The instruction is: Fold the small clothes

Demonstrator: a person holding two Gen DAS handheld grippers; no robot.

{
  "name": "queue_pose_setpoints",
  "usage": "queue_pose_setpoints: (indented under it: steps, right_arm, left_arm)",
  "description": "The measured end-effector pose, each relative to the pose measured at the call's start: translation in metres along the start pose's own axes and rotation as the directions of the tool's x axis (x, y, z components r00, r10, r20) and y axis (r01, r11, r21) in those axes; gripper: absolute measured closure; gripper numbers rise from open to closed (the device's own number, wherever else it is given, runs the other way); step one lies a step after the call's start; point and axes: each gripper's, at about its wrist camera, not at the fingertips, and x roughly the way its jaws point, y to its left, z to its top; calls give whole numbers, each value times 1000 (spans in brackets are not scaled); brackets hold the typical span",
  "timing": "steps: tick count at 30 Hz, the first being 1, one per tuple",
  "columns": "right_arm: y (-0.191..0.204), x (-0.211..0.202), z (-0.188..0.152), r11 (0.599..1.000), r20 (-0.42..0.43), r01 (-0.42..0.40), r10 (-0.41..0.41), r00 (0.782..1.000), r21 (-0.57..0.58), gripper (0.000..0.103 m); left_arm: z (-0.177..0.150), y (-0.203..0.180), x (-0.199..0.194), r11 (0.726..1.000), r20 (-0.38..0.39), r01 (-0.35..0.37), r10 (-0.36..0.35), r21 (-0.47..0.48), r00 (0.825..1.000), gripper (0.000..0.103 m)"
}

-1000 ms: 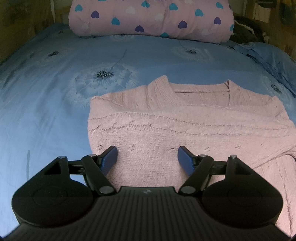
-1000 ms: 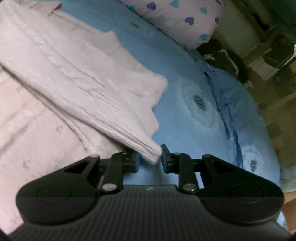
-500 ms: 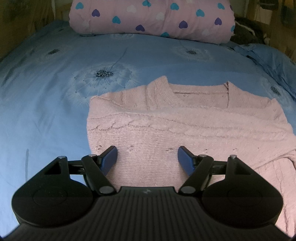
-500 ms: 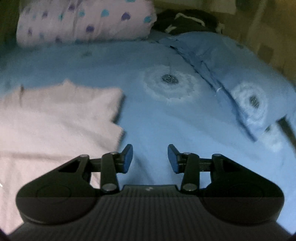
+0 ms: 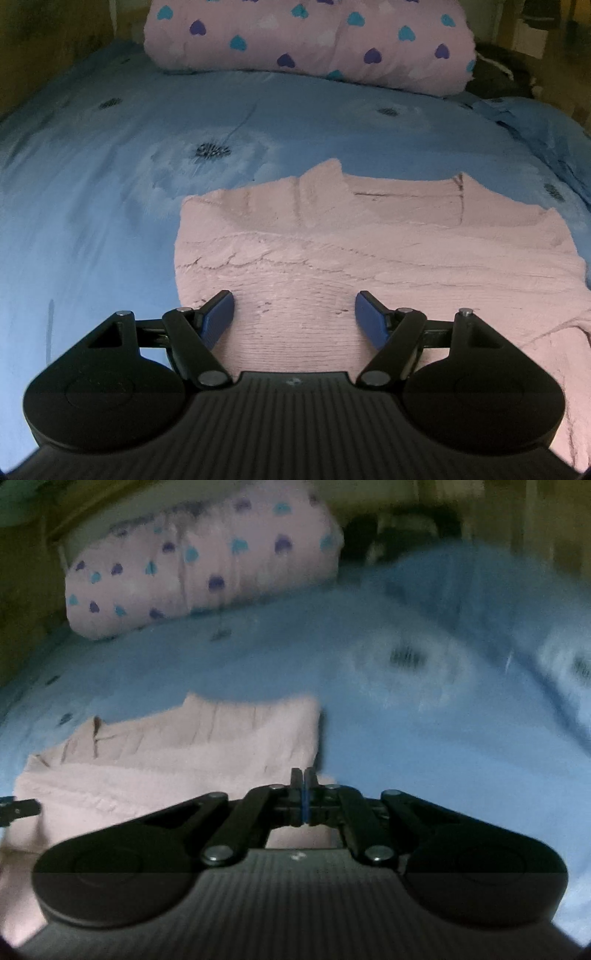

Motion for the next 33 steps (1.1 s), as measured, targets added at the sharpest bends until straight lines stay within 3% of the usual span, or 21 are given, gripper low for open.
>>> queue_pose_setpoints:
  steps: [2, 6, 8, 10, 11, 14, 18, 20, 21, 22, 27, 31, 33]
  right_arm:
    - [-4, 3, 2, 1000, 5, 1, -1, 1000, 27, 100]
    - [-19, 18, -3, 989, -74, -26, 37, 997, 147, 97]
    - [-24, 18, -6, 983, -67, -21, 34, 997, 183, 89]
    - [-27, 15, -9, 978, -38, -13, 22, 999, 209, 32]
    - [-28, 15, -9, 976, -18, -27, 32, 999, 215, 26]
    - [-27, 18, -9, 978, 6, -87, 87, 996, 190, 28]
    - [-22, 38, -15, 984, -58, -80, 90, 994, 159, 29]
    - [-18, 43, -20, 988, -76, -90, 100, 992, 125, 43]
    - [-14, 42, -21, 991, -78, -99, 106, 991, 95, 67]
    - [-10, 40, -21, 990, -79, -125, 131, 988, 71, 82]
    - [19, 14, -12, 994, 92, -15, 25, 995, -110, 87]
    - [15, 46, -16, 992, 5, 20, -20, 1000, -126, 84]
    - [14, 50, -22, 988, 14, 30, -28, 1000, -150, 78]
  left_arm:
    - [0, 1, 1, 1000, -1, -1, 1, 1, 1000, 26]
    - [0, 1, 3, 1000, -1, -5, 5, 5, 1000, 25]
    - [0, 1, 3, 1000, 0, -7, 7, 5, 1000, 25]
    - [0, 1, 2, 1000, 3, -8, 8, 6, 1000, 24]
    - [0, 0, 1, 1000, 5, -7, 7, 5, 1000, 24]
    - [-1, 2, 1, 1000, 10, -5, 5, -2, 1000, 24]
    - [-2, 2, -2, 1000, 26, 0, 0, -10, 1000, 24]
    - [-2, 2, -4, 1000, 35, 3, -3, -13, 999, 24]
    - [-2, 3, -5, 1000, 41, 5, -4, -14, 999, 24]
    - [-1, 3, -5, 1000, 43, 5, -5, -15, 999, 24]
    - [-1, 5, 6, 1000, 30, -24, 25, -17, 999, 24]
    - [-2, 0, 11, 999, 39, -44, 44, 13, 998, 22]
    - [-3, -2, 11, 998, 47, -54, 52, 27, 998, 21]
